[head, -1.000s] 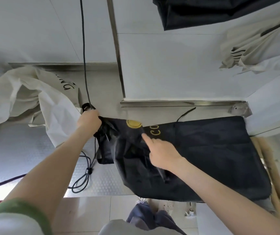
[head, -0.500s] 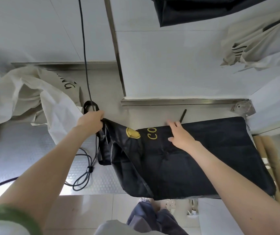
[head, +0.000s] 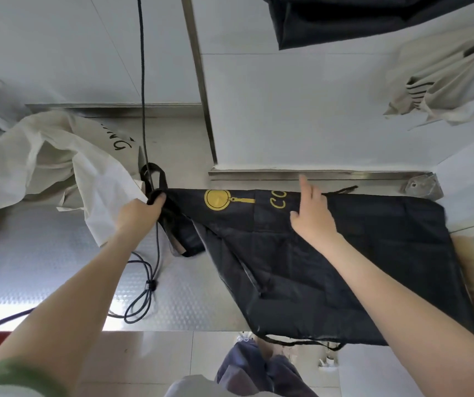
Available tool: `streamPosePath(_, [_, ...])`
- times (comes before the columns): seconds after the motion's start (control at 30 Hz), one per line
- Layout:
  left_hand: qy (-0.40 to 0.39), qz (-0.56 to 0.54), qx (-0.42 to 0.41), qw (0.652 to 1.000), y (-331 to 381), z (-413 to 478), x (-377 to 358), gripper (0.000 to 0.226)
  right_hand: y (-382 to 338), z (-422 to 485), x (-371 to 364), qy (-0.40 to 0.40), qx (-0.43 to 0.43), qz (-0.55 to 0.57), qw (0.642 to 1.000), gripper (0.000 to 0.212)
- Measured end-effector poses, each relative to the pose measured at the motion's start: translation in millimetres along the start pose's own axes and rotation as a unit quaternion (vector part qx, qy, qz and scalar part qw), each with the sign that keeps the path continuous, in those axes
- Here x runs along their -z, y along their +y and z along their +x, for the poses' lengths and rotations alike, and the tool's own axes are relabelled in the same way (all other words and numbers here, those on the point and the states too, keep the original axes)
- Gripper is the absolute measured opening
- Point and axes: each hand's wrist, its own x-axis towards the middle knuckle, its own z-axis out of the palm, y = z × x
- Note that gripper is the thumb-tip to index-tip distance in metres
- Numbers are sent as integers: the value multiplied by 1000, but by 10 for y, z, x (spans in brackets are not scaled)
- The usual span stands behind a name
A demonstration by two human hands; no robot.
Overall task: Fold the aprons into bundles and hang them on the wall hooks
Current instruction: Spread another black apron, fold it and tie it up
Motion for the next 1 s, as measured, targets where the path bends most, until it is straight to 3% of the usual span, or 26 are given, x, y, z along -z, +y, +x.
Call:
streamPosePath(0.1, [-150, -127, 76, 978, 68, -72, -144, 61, -301, -115, -118, -12, 84, -25, 996, 72])
streamPosePath(0.2, [-247, -155, 110, 950, 89, -120, -261, 59, -519, -241, -318, -115, 142, -6, 983, 76])
streamPosePath(0.33, [-164, -162, 137, 963, 162, -143, -511, 85, -633, -379, -597, -218, 122, -1, 968, 86])
streamPosePath(0.4, [-89, -101, 162, 978, 204, -186, -604, 94, -640, -404, -664, -210, 124, -26, 969, 73])
streamPosePath(0.47, [-60, -115, 177, 976, 205, -206, -665, 93, -636, -407, -677, -196, 126, -31, 972, 58])
streamPosePath(0.53, [-84, -202, 191, 957, 201, -173, -710, 79, -623, -405, -681, -207, 132, -50, 968, 48])
streamPosePath(0.63, [-128, -271, 167, 939, 208, -181, -761, 28, -608, -382, -666, -249, 144, -103, 952, 32])
streamPosePath(0.7, [-137, -306, 156, 929, 224, -166, -776, 7, -607, -383, -643, -267, 143, -115, 946, 21])
streamPosePath(0.77, [-135, -329, 144, 924, 248, -144, -734, 6, -598, -387, -637, -275, 143, -112, 944, 18])
streamPosePath(0.8, [-129, -332, 139, 924, 252, -116, -708, 17, -596, -385, -637, -277, 142, -105, 945, 16])
streamPosePath(0.87, [-90, -282, 126, 947, 226, -80, -600, 37, -589, -375, -622, -285, 130, -76, 947, 17])
streamPosePath(1.0, [21, -66, 7, 998, 21, -110, -297, 38, -554, -357, -545, -288, 112, -20, 951, 29])
